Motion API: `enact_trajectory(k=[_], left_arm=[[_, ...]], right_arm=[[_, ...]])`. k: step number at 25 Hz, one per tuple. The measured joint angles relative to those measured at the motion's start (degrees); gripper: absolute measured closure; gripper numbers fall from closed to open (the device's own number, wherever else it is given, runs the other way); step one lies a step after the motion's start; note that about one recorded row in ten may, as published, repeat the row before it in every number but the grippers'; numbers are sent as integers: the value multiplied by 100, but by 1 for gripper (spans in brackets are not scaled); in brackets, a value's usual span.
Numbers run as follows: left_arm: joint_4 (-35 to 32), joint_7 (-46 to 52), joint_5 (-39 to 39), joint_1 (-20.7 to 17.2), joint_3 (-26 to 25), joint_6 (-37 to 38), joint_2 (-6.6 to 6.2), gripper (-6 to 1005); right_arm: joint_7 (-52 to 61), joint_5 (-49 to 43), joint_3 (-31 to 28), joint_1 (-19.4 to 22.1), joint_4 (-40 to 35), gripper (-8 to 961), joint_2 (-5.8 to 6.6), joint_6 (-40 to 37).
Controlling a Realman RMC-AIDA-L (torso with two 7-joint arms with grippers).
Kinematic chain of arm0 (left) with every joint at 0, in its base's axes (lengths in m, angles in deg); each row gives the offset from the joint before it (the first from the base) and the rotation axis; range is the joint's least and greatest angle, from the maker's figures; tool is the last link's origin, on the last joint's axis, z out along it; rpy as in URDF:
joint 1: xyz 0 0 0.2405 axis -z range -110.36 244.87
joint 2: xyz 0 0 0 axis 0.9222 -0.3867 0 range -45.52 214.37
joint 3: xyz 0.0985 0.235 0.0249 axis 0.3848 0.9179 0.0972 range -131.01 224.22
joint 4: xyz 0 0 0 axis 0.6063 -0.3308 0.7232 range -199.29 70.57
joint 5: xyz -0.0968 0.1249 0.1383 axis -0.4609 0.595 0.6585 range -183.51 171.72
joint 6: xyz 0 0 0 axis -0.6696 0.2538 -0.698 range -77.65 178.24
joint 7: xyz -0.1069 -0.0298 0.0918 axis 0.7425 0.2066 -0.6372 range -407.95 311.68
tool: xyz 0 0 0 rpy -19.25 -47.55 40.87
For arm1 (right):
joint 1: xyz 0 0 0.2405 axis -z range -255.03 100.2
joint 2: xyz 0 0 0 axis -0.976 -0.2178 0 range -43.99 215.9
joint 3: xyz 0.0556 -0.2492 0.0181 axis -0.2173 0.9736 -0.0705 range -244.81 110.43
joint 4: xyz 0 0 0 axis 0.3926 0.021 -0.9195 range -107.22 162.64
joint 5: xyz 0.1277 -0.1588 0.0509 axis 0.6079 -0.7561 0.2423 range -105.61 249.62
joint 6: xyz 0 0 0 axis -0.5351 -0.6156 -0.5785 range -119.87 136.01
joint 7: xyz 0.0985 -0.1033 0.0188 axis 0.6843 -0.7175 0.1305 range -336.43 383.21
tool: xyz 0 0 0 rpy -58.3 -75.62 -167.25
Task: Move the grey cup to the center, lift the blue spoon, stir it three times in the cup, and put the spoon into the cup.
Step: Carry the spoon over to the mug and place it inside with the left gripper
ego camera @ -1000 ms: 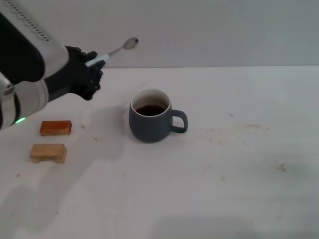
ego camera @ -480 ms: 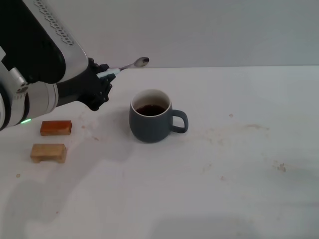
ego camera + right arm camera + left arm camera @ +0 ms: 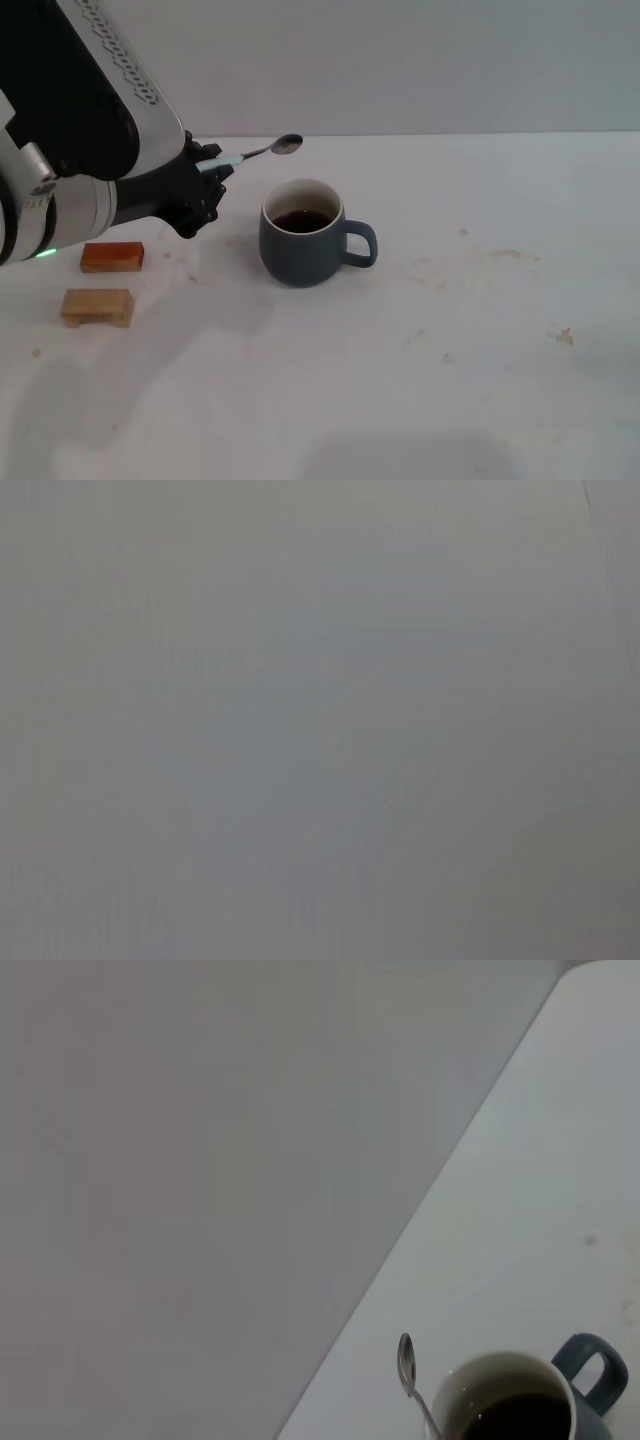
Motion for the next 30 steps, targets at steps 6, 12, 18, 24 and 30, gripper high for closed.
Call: enact_trajectory(k=[6,12,18,24,30], left_arm=[[-3,-16,41,63,11,-167,3,854],[-45,-13,318,307,141,-619,15,854],[-218,-15,324,562,204,-743,21,854],[-486,-17,362,784,183,-746,12,854],[-687,-18,493,928,173,-750,14,854]], right_arm=[[2,229,0,7,-115,954,-3,-1],[2,300,0,15,-200,954,-7,-4],[15,415,0,45,-243,954,-7,-4],[27,421,0,85,-255,954,-7,-10],[29,421,0,145,-257,954,-7,-68]])
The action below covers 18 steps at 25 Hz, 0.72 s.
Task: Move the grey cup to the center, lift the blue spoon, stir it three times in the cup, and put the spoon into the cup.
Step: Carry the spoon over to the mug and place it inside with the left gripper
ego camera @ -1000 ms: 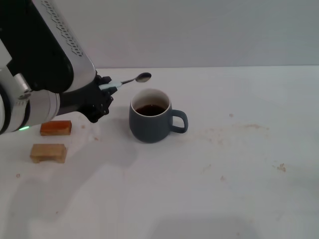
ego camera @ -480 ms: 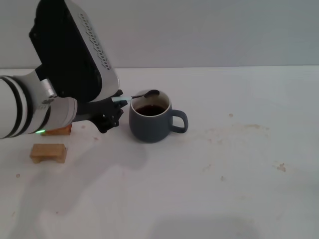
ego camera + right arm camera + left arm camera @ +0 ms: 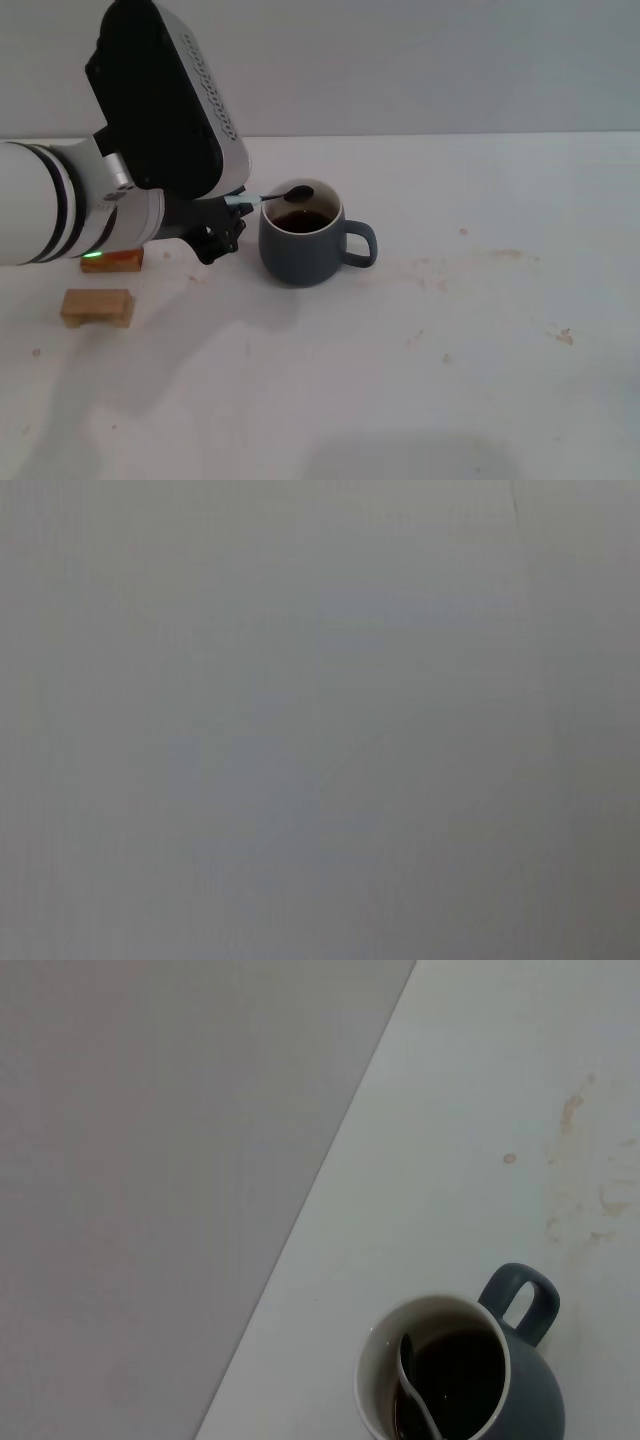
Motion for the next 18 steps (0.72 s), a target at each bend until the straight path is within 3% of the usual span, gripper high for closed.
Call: enact_trajectory(k=[18], left_arm=[[-550,-6,117,341,-53,-138,-8,854]], right_arm=[[5,-1,25,-1,14,954,0,-30]])
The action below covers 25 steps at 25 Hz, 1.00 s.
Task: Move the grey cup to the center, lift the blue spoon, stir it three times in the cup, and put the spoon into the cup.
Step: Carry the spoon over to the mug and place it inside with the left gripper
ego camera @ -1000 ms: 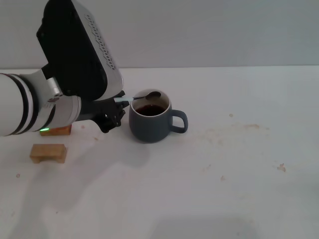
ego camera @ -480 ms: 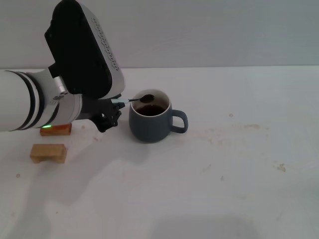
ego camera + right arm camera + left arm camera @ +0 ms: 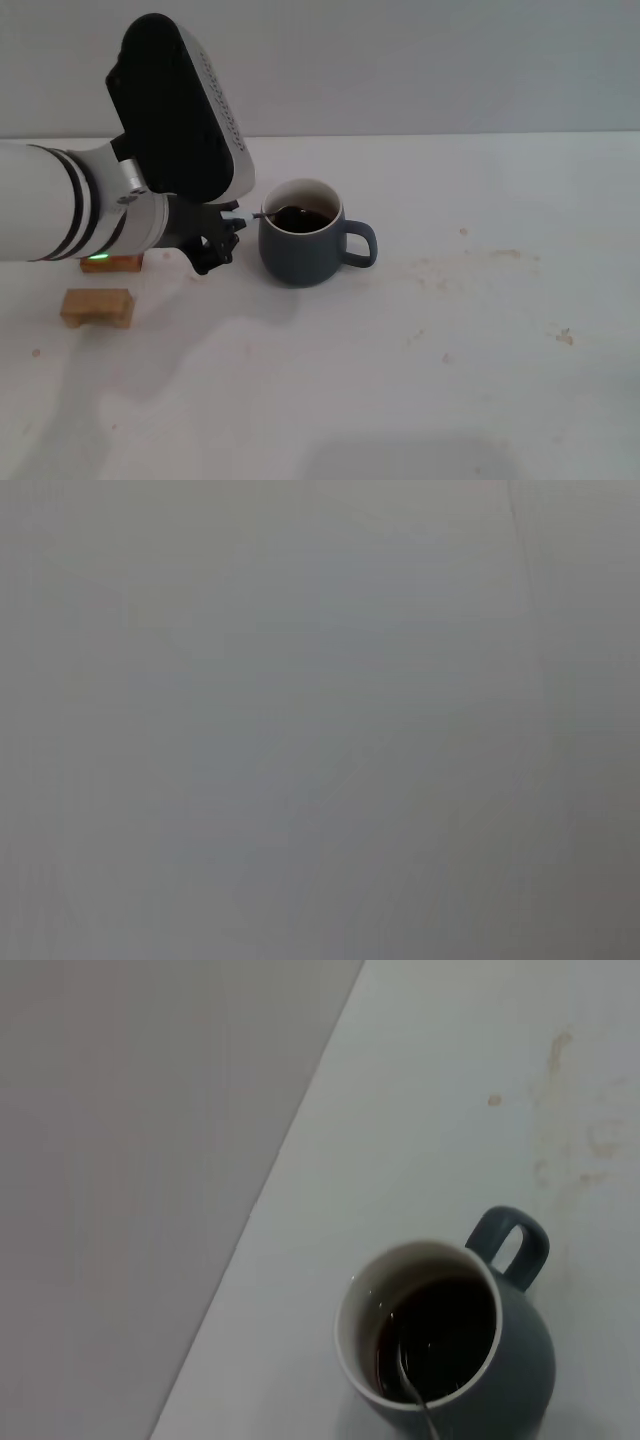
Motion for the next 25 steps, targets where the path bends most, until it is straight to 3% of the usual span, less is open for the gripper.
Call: enact_trajectory(k=[25], left_arm=[[-1061,-152,46,899,-100,106,19,854]], right_arm=[[9,0,3,-49,30,955,0,40]])
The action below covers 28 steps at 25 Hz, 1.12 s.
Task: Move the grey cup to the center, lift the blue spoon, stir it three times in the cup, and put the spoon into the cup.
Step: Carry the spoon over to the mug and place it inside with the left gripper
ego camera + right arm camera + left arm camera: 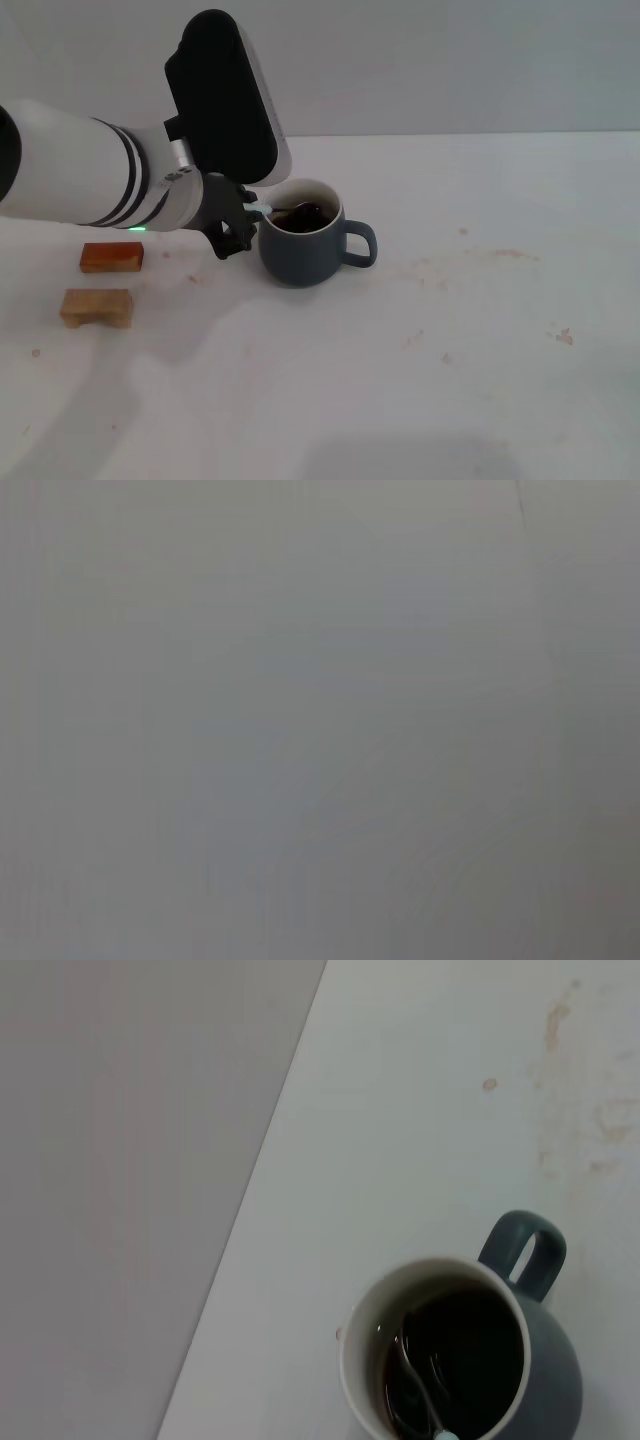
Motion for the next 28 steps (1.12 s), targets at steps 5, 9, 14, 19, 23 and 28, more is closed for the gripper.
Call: enact_trajectory(k=[5,9,14,19,23,28], left_arm=[[-4,0,-17,32,72,4,5,854],[54,16,-24,-40,218,-21,6,854],[168,46,-24,-209,342,-35,7,853],[307,61,9,-363,340,-44,6,853],[327,62,15,-418,258,-50,-8,853],[327,62,17,-429,239,-45,-12,853]], right_arm=[[0,0,-13,-21,0,955,0,15],[0,0,-8,-42,0,955,3,15],[0,0,12,-65,0,955,9,15],[0,0,14,-106,0,955,9,15],[0,-6,15,-146,0,955,9,20],[0,-32,22,-170,15,955,9,23]])
